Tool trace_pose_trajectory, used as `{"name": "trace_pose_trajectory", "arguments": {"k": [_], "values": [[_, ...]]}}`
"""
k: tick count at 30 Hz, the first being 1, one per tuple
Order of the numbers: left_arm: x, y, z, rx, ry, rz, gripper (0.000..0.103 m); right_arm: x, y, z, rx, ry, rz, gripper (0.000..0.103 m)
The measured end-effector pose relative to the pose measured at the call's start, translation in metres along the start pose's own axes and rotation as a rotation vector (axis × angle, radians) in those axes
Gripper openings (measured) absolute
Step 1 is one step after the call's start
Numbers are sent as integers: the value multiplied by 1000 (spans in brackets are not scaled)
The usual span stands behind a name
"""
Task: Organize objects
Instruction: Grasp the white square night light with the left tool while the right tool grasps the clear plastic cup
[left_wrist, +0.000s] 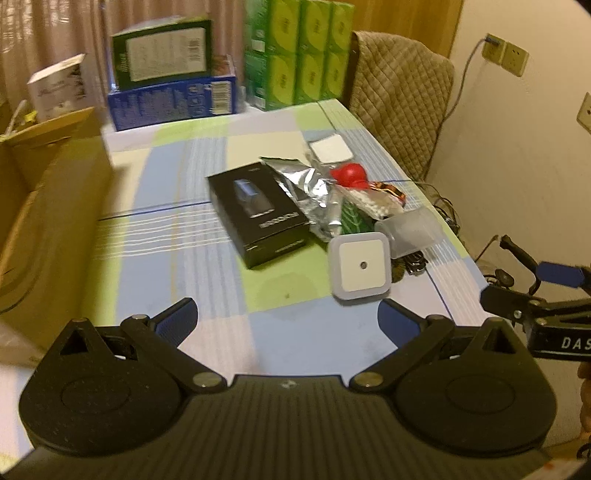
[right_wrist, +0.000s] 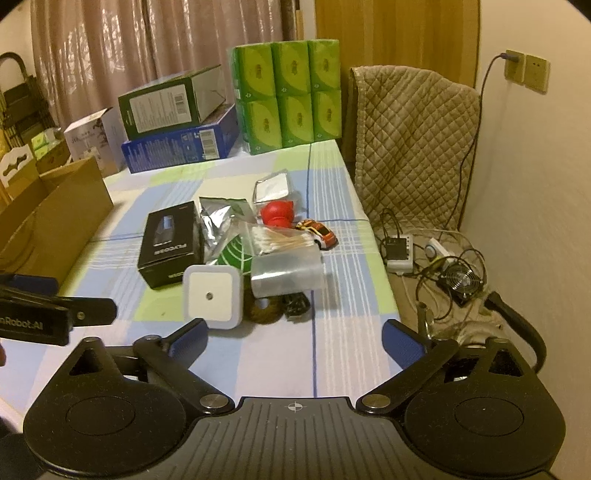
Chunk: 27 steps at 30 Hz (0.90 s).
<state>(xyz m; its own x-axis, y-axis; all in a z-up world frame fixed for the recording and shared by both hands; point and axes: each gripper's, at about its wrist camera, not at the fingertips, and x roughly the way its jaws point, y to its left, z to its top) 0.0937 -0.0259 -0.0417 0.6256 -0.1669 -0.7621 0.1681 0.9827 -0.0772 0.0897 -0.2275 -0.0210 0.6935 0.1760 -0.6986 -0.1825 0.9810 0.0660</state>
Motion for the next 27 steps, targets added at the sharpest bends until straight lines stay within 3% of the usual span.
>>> {"name": "trace_pose_trajectory", "arguments": {"k": [5, 10, 21, 27], "values": [[36, -15, 9, 41, 8, -30, 102, 26, -10, 3, -24, 26, -8, 90], [72, -27, 15, 59, 17, -74, 93, 48, -20, 2, -39, 44, -5, 85], [116, -50, 19, 66, 39, -121, 86, 64, -46, -5, 3, 76, -56, 85], [125, -47, 18, 61, 51, -116, 70, 67, -42, -3, -10, 65, -43, 85]]}}
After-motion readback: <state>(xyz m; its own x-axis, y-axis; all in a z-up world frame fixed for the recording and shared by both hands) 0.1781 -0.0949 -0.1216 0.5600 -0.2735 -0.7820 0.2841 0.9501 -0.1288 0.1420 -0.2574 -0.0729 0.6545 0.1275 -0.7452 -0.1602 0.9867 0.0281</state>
